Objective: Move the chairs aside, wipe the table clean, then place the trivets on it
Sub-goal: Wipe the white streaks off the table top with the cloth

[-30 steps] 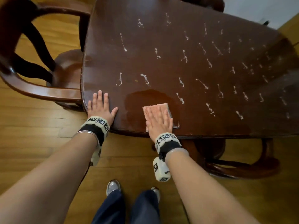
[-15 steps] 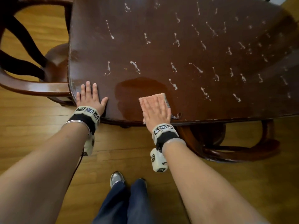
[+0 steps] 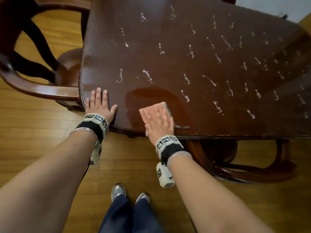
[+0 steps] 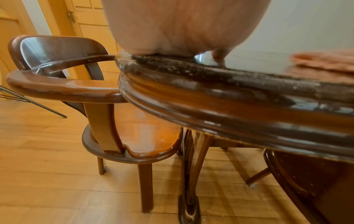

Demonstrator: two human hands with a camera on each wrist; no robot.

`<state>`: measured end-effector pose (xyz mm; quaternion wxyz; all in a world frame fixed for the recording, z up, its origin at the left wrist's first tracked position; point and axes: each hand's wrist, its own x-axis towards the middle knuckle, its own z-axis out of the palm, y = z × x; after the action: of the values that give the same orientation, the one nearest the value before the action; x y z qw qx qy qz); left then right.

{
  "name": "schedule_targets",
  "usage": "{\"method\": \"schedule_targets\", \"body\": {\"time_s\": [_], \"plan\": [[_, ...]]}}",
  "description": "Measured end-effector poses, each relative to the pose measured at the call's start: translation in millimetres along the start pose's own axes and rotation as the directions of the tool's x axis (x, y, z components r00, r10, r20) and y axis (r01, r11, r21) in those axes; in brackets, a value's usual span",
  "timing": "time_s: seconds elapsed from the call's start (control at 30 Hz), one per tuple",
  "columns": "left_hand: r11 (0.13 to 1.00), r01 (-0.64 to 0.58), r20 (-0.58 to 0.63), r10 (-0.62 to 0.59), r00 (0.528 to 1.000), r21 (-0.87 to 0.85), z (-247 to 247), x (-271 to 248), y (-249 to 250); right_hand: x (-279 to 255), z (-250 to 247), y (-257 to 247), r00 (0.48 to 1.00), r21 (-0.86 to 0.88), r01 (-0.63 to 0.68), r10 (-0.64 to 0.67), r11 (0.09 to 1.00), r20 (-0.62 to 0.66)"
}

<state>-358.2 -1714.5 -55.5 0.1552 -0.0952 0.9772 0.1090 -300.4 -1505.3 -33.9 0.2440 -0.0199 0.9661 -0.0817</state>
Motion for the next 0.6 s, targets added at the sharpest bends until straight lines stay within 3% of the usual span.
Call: {"method": "schedule_targets", "body": {"time_s": [0.07, 0.13, 0.2, 0.27, 0.33, 0.4, 0.53, 0.6], "plan": [[1.0, 0.002, 0.013, -0.002, 1.0, -0.002, -1.3, 0.3, -0.4, 3.0, -6.6, 17.9, 0.986, 0.047, -0.167, 0.167, 0.985, 0.003], [1.0, 0.01, 0.009, -0.01, 1.0, -0.001, -1.4, 0.2, -0.4, 12.1, -10.5, 7.3, 0.968, 0.083, -0.251, 0.252, 0.964, -0.004], [1.0, 0.018, -0.017, -0.018, 1.0, 0.005, -3.9, 2.2, 1.8, 24.6, -9.3, -27.3, 0.981, 0.102, -0.196, 0.196, 0.975, 0.001], [1.0, 0.03, -0.059, -0.03, 0.998, -0.001, -11.0, 10.2, 3.7, 30.5, -7.0, -61.5, 0.999, 0.048, -0.044, 0.042, 0.998, 0.023], [0.998, 0.051, -0.073, -0.053, 0.996, -0.04, -21.9, 24.2, 2.5, 32.3, -3.0, -73.0, 0.998, 0.013, 0.031, -0.032, 0.999, 0.052], [0.998, 0.04, -0.069, -0.043, 0.997, -0.046, -30.2, 41.4, -3.6, 39.3, -5.0, -64.2, 0.999, 0.031, -0.011, 0.01, 0.999, 0.035], [0.998, -0.045, -0.002, 0.045, 0.999, -0.038, -40.4, 71.2, -23.9, 78.1, -29.3, -72.1, 0.962, 0.183, -0.272, 0.268, 0.945, 0.043], [0.996, -0.078, 0.04, 0.079, 0.996, -0.032, -45.0, 89.0, -30.4, 88.5, -34.3, -98.0, 0.973, 0.172, -0.23, 0.227, 0.958, 0.039]]}}
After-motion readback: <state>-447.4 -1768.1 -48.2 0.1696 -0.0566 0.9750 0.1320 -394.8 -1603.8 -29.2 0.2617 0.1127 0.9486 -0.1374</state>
